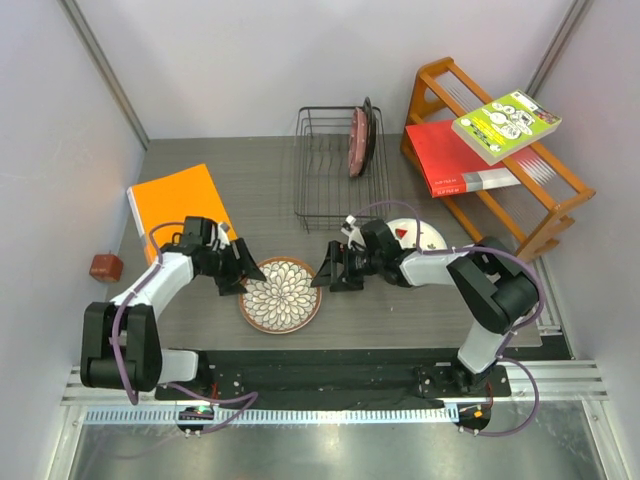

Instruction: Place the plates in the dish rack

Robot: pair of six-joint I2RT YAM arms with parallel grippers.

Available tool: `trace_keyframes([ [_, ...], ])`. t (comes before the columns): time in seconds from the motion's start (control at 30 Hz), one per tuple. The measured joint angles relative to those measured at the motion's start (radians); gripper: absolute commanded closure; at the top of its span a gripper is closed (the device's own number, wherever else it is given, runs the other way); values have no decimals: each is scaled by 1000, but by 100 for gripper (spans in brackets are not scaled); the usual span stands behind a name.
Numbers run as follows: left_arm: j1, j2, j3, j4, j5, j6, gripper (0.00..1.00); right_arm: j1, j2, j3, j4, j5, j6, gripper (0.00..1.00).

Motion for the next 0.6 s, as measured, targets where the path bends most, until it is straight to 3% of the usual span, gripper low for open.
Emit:
trace_keyframes([
  [0.23, 42, -34, 117, -74, 17, 74, 27, 10, 23, 12, 37, 0, 13, 11],
  [0.4, 47, -154, 127, -113, -8, 89, 33, 13, 51, 38, 48, -1, 25, 12],
  [0.6, 55, -18, 77, -150, -48, 74, 37, 24, 89, 76, 60, -8, 31, 14],
])
